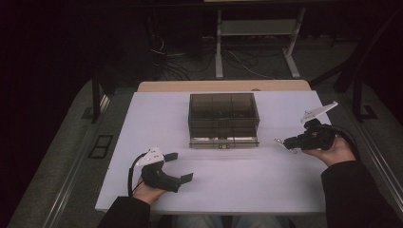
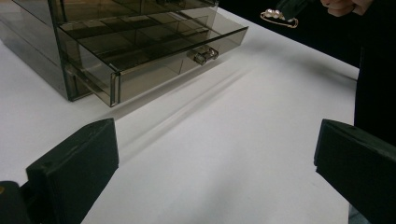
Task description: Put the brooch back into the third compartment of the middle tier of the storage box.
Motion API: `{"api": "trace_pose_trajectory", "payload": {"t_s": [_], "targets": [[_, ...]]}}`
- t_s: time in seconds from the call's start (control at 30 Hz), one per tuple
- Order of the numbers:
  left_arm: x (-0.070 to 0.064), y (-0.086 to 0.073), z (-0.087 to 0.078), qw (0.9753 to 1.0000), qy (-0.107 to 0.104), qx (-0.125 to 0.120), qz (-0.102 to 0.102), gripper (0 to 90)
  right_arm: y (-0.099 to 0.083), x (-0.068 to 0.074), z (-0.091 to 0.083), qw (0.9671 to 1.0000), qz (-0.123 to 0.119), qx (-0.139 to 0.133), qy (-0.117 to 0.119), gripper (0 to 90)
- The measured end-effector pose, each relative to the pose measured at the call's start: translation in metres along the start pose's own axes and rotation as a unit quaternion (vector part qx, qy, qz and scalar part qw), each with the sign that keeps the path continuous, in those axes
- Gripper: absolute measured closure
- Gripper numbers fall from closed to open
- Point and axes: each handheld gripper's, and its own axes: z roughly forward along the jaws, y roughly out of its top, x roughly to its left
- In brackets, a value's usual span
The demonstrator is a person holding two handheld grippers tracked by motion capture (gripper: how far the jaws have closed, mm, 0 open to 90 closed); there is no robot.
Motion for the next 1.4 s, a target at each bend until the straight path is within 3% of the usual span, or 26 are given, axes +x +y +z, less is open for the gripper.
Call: {"api": "trace_pose_trajectory", "payload": {"t_s": [1.4], "targets": [[0.0, 0.0, 0.0, 1.0, -0.002, 0.001, 0.0, 0.0, 0.044, 0.018, -0.015, 0.9991, -0.04, -0.011, -0.006, 79.7]]}}
